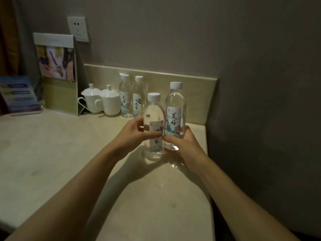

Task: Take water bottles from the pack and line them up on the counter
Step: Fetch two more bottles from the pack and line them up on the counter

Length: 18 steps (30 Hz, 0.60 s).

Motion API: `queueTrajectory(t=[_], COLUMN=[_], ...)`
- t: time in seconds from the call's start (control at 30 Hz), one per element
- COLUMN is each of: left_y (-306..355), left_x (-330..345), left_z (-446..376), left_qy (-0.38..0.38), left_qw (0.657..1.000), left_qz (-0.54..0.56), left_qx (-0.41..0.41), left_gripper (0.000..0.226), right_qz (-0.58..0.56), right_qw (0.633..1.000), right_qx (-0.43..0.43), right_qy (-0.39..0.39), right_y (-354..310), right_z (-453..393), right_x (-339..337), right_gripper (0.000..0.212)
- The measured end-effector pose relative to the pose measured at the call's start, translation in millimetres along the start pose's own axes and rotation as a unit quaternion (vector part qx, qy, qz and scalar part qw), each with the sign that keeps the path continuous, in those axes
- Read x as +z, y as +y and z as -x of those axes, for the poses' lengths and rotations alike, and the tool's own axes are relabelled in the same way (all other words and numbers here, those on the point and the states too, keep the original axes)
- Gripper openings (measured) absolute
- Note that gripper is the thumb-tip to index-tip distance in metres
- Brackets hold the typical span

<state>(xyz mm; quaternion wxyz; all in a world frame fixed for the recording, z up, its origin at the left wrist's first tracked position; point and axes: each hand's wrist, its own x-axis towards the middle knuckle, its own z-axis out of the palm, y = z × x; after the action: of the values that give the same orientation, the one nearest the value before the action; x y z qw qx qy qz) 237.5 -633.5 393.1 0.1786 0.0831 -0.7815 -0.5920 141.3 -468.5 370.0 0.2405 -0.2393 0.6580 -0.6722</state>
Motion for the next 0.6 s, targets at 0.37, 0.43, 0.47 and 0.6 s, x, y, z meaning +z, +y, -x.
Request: queueTrajectory(t=[0.37,0.43,0.47,0.6], left_y=[-13.4,-16.1,-18.2,-29.6], left_x=[-41.2,-43.5,-43.7,-41.2], left_z=[-59.8,-65.5,-67.5,-70.1], left_qy=[-0.092,-0.093,-0.088,-0.066], left_qw=[0.993,0.993,0.994,0.995], left_qz=[-0.036,-0.031,-0.033,-0.053], left_qx=[0.057,0.060,0.061,0.061], left_gripper=[0.061,0.060,0.058,0.056], right_qz=[0.053,0.046,0.047,0.051], right_qw=[0.983,0.981,0.981,0.982], right_qx=[0.014,0.008,0.006,0.011], right_qy=[0.177,0.189,0.190,0.179], right_y=[8.0,10.3,10.6,11.9], right_z=[-39.5,-41.8,-41.8,-45.2], right_x=[49.1,52.0,52.9,53.0], right_gripper=[0.060,0.063,0.063,0.063])
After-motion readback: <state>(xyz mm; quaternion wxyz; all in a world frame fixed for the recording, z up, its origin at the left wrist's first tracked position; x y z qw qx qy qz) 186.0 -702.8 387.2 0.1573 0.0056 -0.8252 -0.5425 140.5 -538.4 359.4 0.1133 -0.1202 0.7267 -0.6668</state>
